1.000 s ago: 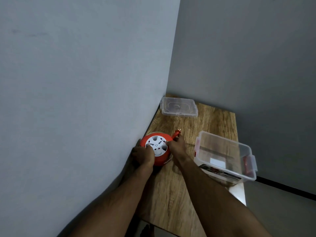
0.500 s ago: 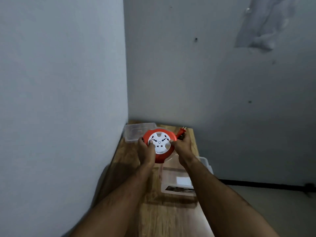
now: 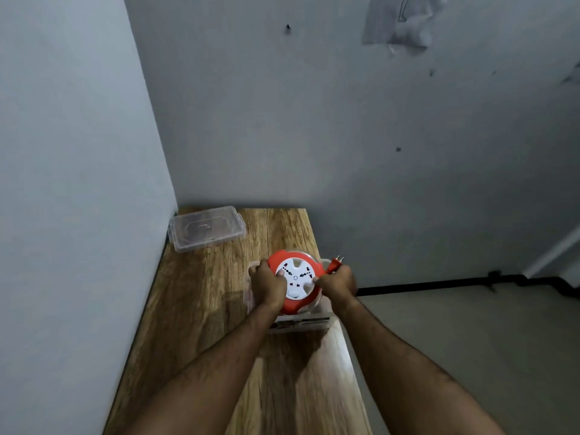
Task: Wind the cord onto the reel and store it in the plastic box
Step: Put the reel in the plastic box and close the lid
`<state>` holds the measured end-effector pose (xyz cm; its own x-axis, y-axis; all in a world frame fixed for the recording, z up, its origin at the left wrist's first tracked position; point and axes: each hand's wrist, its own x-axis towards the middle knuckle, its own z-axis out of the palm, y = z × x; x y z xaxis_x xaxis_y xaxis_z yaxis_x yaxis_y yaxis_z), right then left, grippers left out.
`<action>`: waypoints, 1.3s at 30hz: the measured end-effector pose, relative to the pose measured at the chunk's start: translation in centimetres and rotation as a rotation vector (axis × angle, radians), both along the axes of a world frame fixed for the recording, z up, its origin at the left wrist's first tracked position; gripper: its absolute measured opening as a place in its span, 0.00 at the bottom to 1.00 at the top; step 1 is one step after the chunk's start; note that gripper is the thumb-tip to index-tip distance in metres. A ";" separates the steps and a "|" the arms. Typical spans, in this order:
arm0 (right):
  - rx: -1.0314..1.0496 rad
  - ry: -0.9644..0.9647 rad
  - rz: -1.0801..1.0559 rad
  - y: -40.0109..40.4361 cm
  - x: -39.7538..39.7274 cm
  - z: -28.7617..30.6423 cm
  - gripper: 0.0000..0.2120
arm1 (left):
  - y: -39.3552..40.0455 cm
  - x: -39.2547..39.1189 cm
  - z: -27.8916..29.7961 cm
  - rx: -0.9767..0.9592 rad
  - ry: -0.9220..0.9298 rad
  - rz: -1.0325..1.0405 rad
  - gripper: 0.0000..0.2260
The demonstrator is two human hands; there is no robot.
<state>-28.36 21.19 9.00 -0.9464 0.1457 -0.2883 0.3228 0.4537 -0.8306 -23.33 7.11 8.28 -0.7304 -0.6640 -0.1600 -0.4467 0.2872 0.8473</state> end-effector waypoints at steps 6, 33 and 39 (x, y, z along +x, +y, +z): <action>0.145 0.009 0.069 -1.3 1.2 -0.8 0.15 | -0.8 0.3 -0.6 -0.090 -0.182 -0.045 0.18; 0.016 0.166 -0.005 2.5 -0.1 -4.8 0.31 | -4.5 3.3 0.2 -0.170 -0.047 0.092 0.15; -0.165 0.054 0.067 2.2 -1.0 -6.3 0.21 | -4.7 4.5 -2.0 0.175 -0.082 0.121 0.12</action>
